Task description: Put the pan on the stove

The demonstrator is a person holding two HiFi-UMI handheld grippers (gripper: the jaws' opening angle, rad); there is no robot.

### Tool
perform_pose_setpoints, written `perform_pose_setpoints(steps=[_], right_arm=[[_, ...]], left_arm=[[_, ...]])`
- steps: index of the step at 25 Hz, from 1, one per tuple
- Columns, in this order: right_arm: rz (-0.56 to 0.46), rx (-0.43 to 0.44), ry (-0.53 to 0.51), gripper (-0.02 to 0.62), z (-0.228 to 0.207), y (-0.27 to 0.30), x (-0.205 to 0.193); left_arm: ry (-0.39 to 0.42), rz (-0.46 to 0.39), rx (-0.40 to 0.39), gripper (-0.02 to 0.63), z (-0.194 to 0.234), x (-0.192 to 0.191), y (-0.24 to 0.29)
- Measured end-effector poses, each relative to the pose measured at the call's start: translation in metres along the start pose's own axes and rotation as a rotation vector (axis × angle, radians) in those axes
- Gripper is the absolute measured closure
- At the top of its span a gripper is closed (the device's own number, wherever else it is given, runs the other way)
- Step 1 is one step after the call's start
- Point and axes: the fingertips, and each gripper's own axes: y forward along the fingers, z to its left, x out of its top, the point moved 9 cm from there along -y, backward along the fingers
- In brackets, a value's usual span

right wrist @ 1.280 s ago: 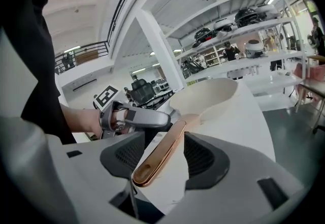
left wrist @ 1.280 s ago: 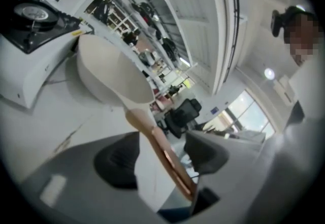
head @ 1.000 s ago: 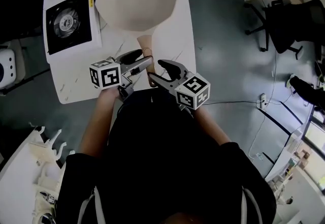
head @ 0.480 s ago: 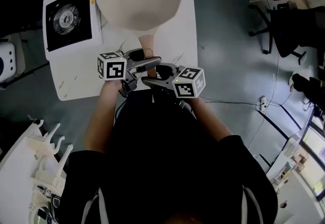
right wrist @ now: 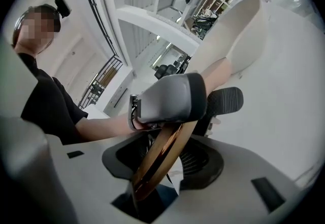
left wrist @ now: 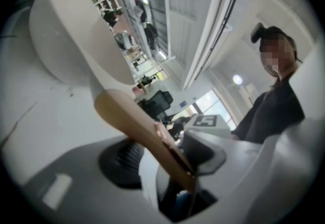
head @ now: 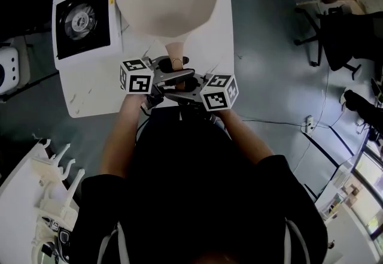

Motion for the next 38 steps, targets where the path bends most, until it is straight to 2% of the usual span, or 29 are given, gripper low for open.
perform_pose_setpoints(steps=[7,20,26,38], right_arm=[[-0.052,0.008,-0.023,0.4,0.0,-0.001,-0.002],[-0.084,0.036,-0.066,0.399,0.014,-0.006,-0.002],[-0.085,0.048,-0.089,0.397,0.023,-0.008,0.0],[-0.089,0.057,-0.155,0.394,0.052,-0.018,0.026]], left_arm=[[0.017,-0.011,0.026,0.37,-0.002,-0.001,0.0],[0.008,-0.016,0.038,0.371,-0.018,0.001,-0.001],[0.035,-0.017,0.057,0.371,-0.029,0.004,-0.002],[0.083,-0.056,0.047,0.37,-0.061,0.031,-0.006]])
